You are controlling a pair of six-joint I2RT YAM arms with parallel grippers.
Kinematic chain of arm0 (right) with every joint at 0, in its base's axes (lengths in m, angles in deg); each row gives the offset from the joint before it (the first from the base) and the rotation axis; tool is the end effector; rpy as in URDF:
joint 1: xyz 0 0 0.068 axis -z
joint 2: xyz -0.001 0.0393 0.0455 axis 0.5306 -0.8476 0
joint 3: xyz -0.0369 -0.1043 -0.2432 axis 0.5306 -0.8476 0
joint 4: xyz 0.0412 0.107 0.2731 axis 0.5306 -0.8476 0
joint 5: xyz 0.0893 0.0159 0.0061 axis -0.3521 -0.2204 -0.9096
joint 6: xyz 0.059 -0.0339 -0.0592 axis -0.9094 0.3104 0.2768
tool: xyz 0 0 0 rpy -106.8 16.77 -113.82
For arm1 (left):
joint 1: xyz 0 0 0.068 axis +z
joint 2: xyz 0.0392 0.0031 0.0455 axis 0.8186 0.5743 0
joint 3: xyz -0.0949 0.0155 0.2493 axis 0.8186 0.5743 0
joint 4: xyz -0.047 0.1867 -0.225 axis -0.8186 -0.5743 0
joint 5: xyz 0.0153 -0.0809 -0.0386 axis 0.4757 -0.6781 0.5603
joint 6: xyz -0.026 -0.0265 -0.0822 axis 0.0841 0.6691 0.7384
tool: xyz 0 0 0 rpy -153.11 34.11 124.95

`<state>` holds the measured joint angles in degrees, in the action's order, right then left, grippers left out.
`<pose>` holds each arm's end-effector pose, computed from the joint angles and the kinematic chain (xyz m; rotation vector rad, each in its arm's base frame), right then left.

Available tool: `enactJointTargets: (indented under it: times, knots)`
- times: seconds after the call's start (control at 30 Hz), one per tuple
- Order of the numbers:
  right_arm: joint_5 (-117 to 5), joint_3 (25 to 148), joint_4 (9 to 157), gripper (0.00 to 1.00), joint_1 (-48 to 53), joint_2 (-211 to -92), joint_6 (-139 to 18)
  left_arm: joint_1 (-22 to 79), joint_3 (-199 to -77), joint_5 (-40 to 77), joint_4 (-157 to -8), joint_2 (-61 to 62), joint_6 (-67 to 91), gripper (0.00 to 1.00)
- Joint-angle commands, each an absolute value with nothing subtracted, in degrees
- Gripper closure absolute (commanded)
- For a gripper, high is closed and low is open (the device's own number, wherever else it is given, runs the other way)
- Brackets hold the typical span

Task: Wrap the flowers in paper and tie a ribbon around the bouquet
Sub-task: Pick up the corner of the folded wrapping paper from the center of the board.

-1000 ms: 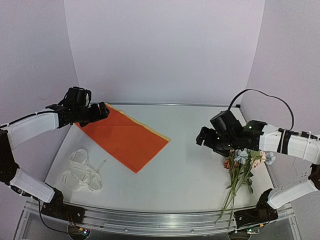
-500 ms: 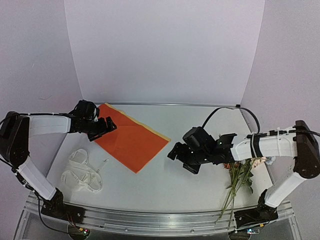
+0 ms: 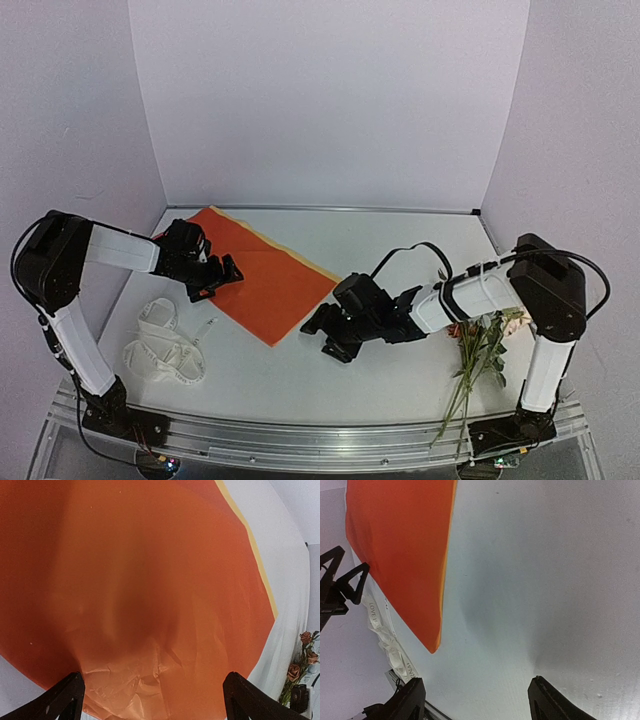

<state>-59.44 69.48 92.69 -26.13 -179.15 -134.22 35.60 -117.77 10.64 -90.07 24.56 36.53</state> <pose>0.2207 0.3854 0.0782 0.4123 2.7173 1.2517 0.3593 -0.1502 0.0807 -0.2623 2.5896 -0.7387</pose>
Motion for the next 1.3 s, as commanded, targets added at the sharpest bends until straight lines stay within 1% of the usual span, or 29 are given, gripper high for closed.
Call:
enactJointTargets:
  times: [0.0, 0.17, 0.43, 0.5, 0.73, 0.9, 1.27]
  knots:
    - [-60.3, 73.4, 97.2, 0.27, -24.7, -182.0, -133.3, 33.6, -118.6, 10.4, -88.2, 27.0, 37.7, 0.00]
    - [-62.4, 72.7, 99.0, 0.27, -22.6, -183.8, -133.7, 30.0, -119.3, 10.4, -88.3, 28.2, 39.0, 0.00]
    - [-62.7, 67.7, 101.8, 0.27, -21.8, -182.5, -135.5, 24.7, -118.4, 9.8, -86.1, 27.9, 43.0, 0.00]
    - [-63.1, 66.6, 103.0, 0.28, -21.4, -182.5, -136.4, 24.5, -117.9, 9.8, -85.8, 27.8, 43.3, 0.00]
    - [-63.2, 64.0, 105.3, 0.33, -20.3, -181.8, -137.4, 24.5, -117.7, 10.6, -87.1, 27.7, 42.7, 0.00]
    - [-62.4, 62.4, 105.3, 0.34, -18.9, -180.0, -136.3, 24.5, -117.8, 10.5, -87.3, 27.9, 42.4, 0.00]
    - [-65.1, 64.7, 106.4, 0.36, -18.3, -181.1, -138.2, 24.5, -118.4, 10.5, -87.6, 28.5, 42.1, 0.00]
